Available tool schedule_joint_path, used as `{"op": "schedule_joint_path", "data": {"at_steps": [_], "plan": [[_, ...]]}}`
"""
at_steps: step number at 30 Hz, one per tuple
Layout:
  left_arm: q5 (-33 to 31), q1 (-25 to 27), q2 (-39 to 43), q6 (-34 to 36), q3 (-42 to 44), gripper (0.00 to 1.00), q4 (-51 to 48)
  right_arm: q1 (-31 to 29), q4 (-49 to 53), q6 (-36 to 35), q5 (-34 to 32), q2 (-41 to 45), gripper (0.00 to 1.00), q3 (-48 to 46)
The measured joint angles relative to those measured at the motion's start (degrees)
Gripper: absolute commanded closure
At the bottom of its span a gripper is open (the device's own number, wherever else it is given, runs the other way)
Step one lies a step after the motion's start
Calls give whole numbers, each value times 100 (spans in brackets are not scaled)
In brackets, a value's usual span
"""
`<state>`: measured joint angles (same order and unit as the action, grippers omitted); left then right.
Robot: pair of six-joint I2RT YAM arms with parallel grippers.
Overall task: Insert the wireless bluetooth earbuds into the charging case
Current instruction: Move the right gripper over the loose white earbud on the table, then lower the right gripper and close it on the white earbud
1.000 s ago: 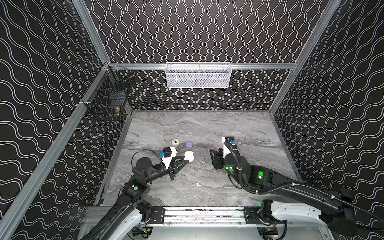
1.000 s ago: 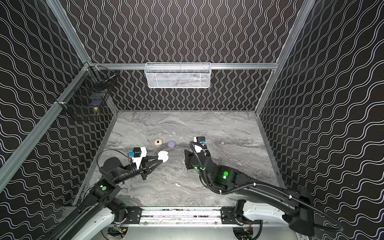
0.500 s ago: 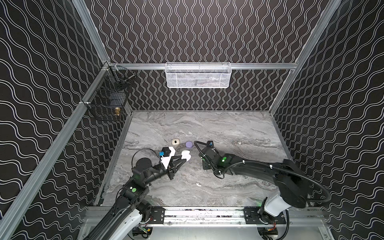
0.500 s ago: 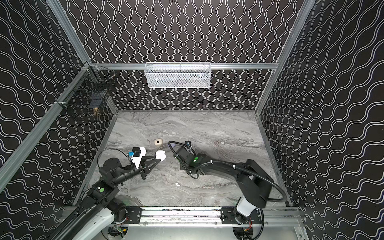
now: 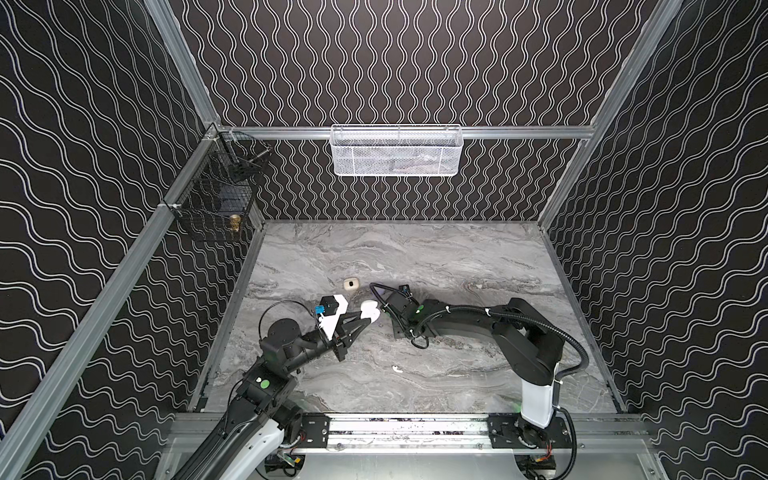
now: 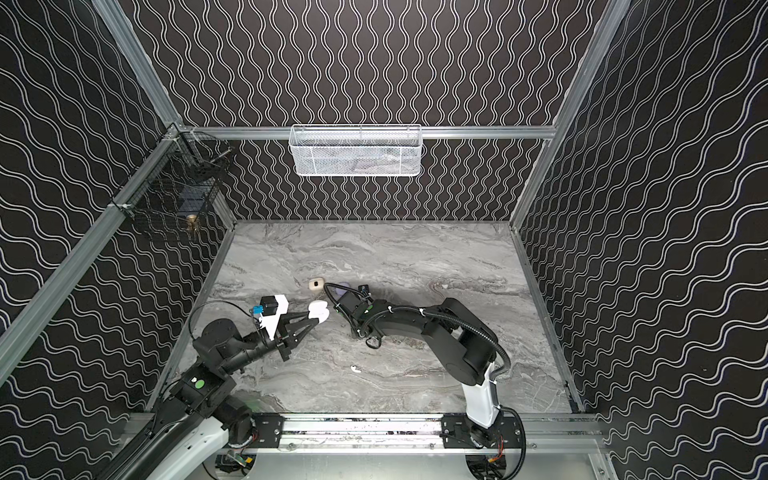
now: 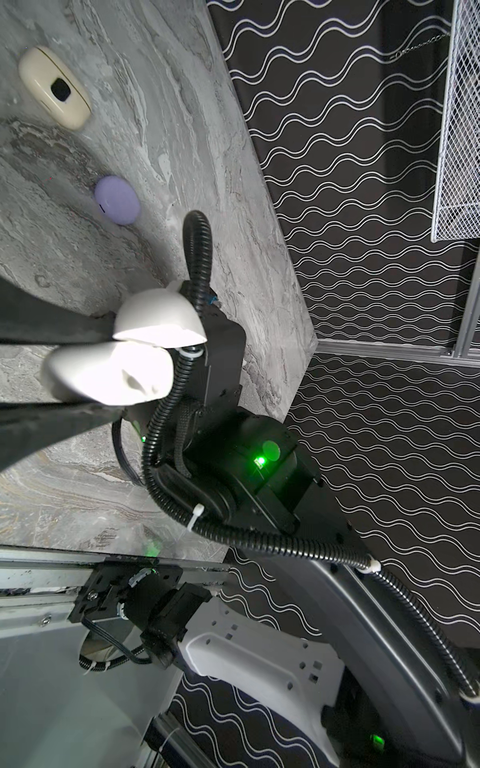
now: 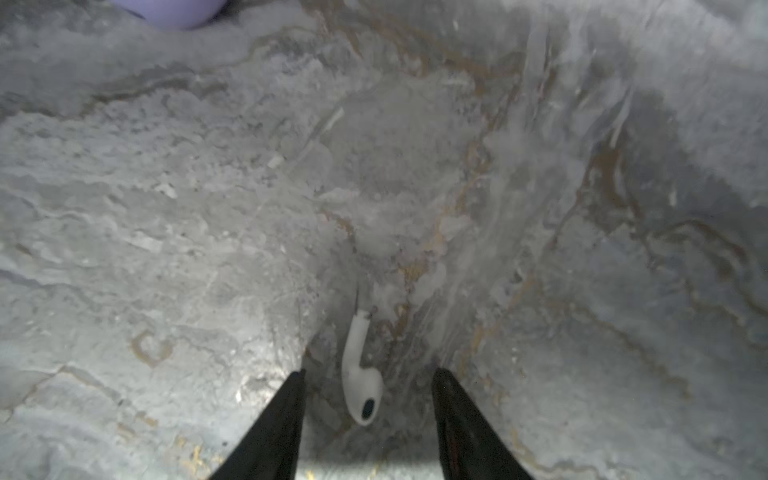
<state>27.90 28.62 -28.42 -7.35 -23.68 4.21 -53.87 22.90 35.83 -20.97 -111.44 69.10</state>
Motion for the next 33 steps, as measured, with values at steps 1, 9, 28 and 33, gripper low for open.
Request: {"op": "schedule_joint_path", "data": {"at_steps": [1,9,28,33], "plan": [[-2,0,4,0,0,100,-2,9,-22,-7,-17,11,50,-31],[4,0,20,-4,0,100,-4,278,-122,79,-179,588,54,-804],[4,0,107,-20,2,100,-98,636,111,101,-258,1504,57,-1394],[4,0,118,-20,2,100,-103,627,-7,120,63,1812,53,-1316]]}}
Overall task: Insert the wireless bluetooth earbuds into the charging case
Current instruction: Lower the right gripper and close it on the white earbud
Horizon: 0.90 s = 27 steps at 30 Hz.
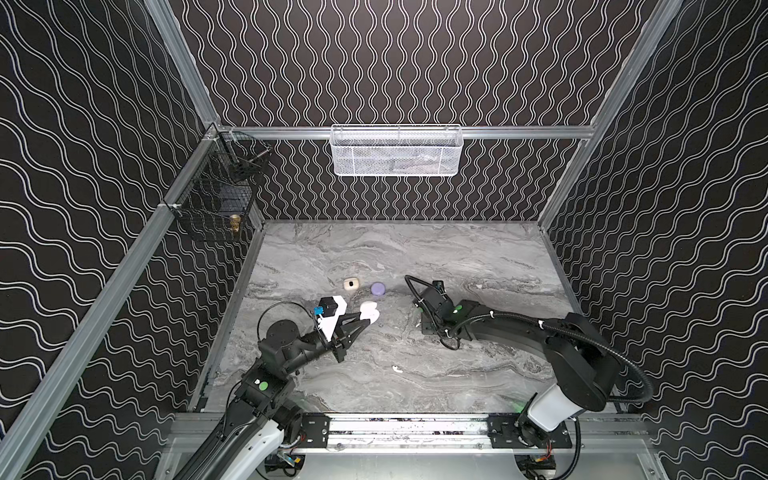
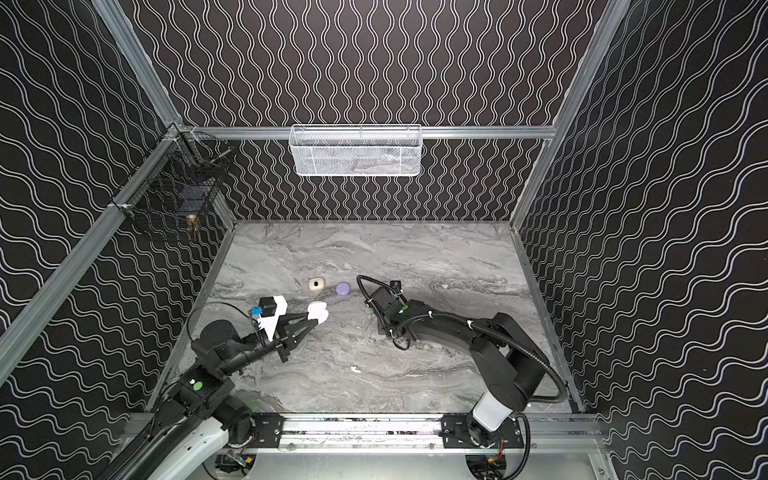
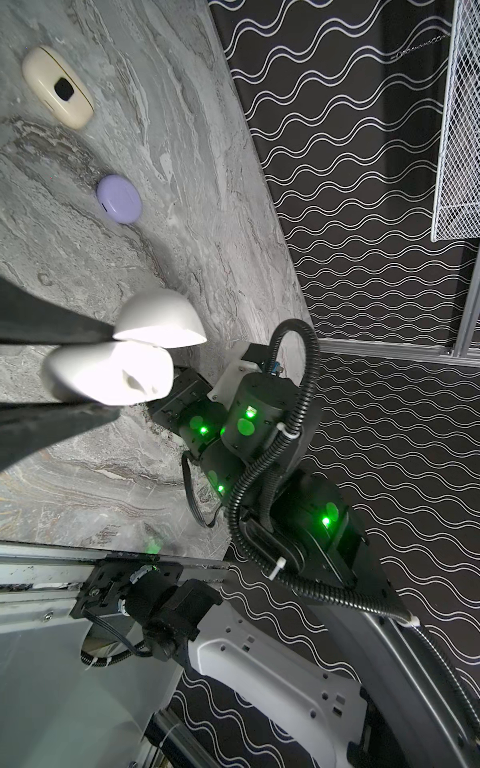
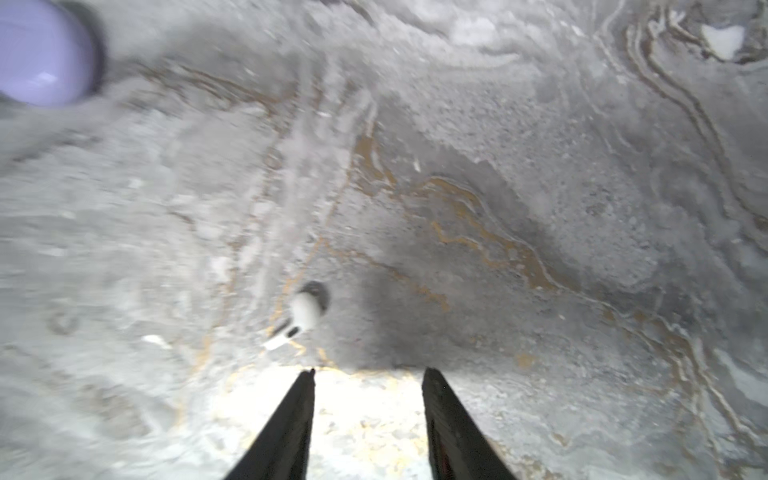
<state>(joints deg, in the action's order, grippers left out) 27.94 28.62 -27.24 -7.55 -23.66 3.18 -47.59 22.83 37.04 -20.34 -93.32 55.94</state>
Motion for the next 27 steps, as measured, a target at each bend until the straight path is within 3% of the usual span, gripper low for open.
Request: {"op": "schedule_joint_path", "data": {"at_steps": [11,27], "plan": [[68,0,52,-2,0,100,-4,-9,133,284,66,-911,56,1019],[70,0,48,-2,0,100,-4,-7,380,367,-20,-1357,56,1040]]}}
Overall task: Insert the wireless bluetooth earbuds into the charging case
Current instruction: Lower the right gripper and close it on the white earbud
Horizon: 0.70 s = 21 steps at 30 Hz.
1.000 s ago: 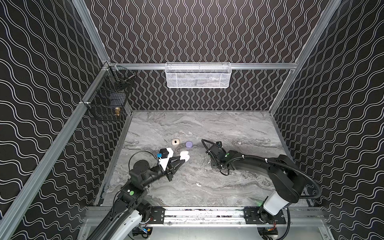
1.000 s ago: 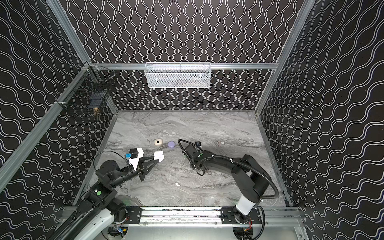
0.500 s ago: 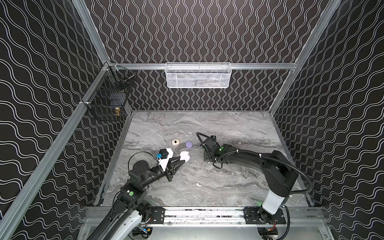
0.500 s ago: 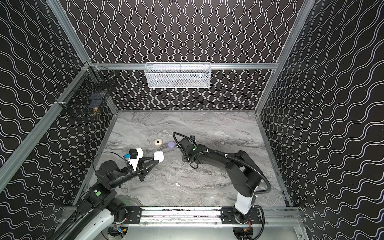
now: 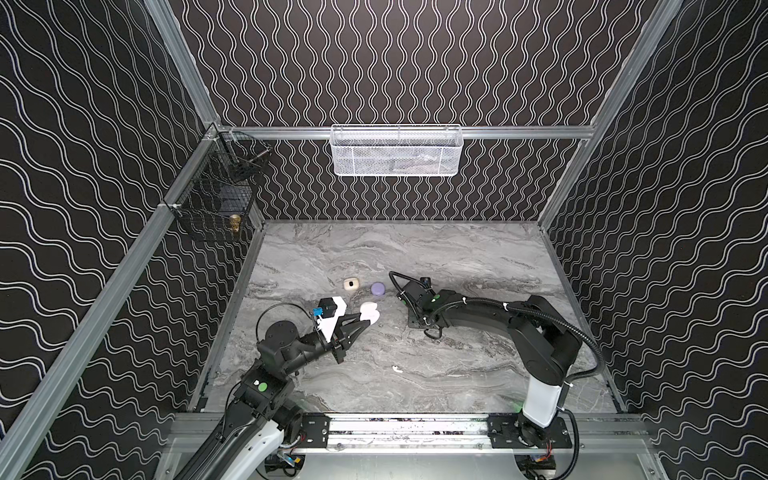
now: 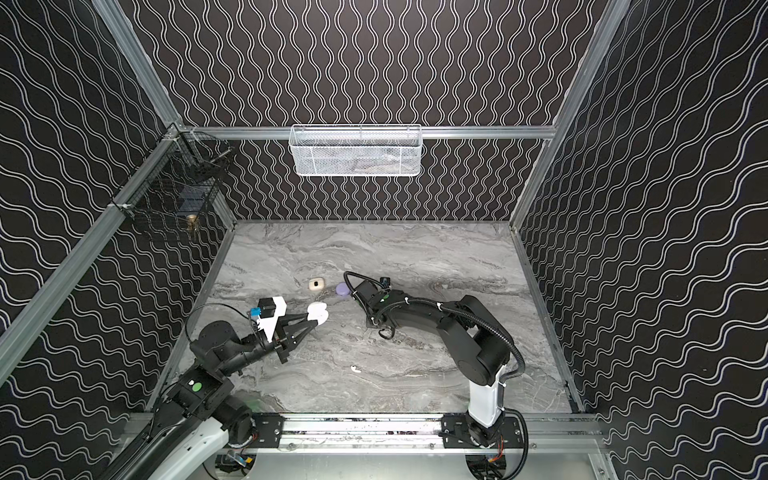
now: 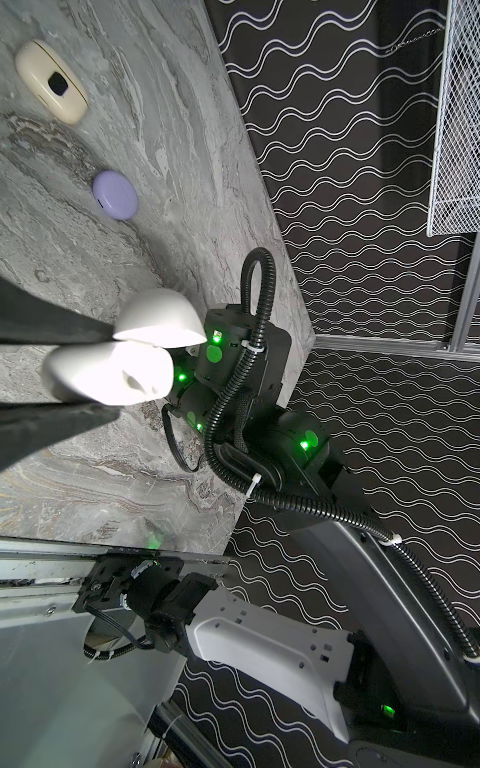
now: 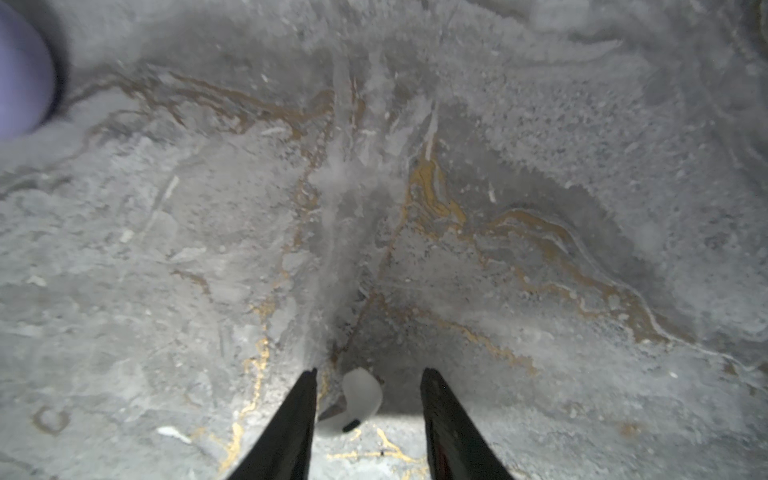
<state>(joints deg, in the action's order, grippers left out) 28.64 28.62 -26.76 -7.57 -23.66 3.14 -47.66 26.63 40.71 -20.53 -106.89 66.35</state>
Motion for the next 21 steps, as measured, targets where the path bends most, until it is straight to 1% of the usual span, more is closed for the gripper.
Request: {"op": "schedule_joint_path", "data": {"at_steps": [11,21], "plan": [[-2,0,22,0,0,100,0,-2,2,9,2,66,59,-254],[-2,0,46,0,0,100,-20,-2,-35,20,55,129,60,-299]]}}
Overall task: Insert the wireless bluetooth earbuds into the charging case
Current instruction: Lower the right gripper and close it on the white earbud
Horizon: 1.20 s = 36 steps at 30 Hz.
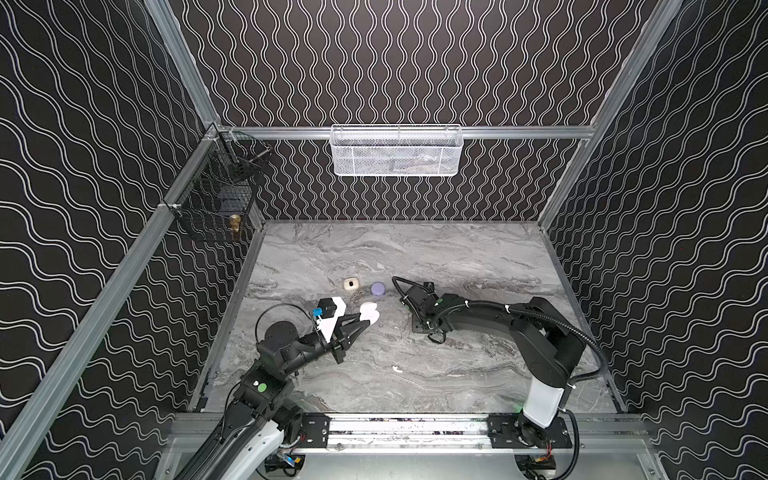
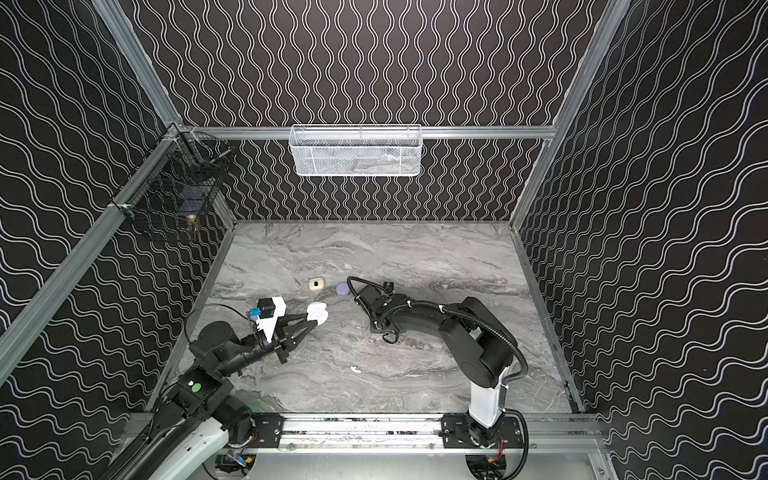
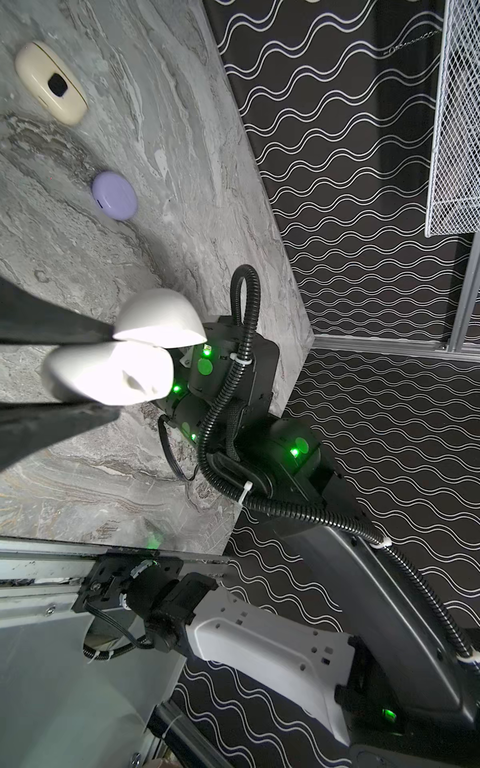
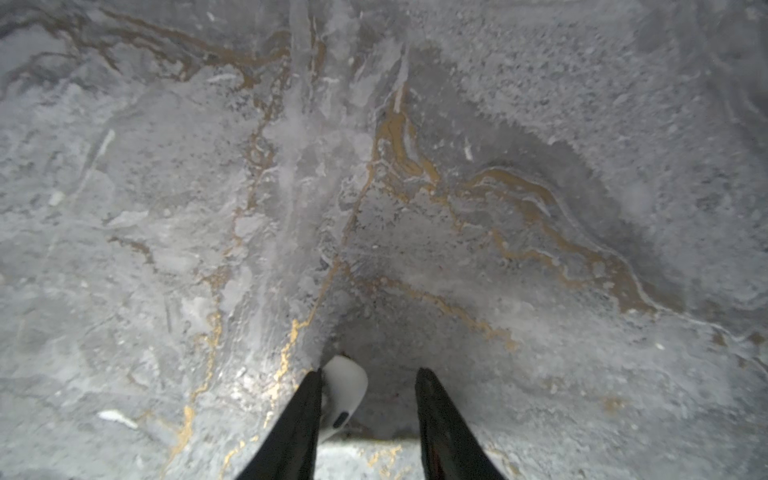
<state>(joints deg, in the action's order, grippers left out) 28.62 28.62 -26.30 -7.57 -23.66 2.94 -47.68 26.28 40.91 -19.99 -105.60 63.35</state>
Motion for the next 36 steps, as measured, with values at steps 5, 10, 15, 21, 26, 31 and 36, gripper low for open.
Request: {"op": "schedule_joint_path", "data": {"at_steps": [5,10,15,21,26,31,36], "plan": [[-2,0,-20,0,0,100,-2,0,-116,-2,138,-85,61,35],[-4,0,-31,0,0,100,-4,0,-258,-46,199,-164,63,98],[-9,0,-13,0,0,100,-4,-4,-310,-52,229,-214,66,157],[-20,0,2,0,0,100,-7,-59,-319,-90,269,-249,67,214],[-28,0,2,0,0,100,-7,-70,-308,-87,251,-251,67,223],[-26,0,44,0,0,100,-11,-83,-306,-83,181,-251,67,201],[-28,0,44,0,0,100,-13,-103,-306,-66,90,-251,68,177]]}}
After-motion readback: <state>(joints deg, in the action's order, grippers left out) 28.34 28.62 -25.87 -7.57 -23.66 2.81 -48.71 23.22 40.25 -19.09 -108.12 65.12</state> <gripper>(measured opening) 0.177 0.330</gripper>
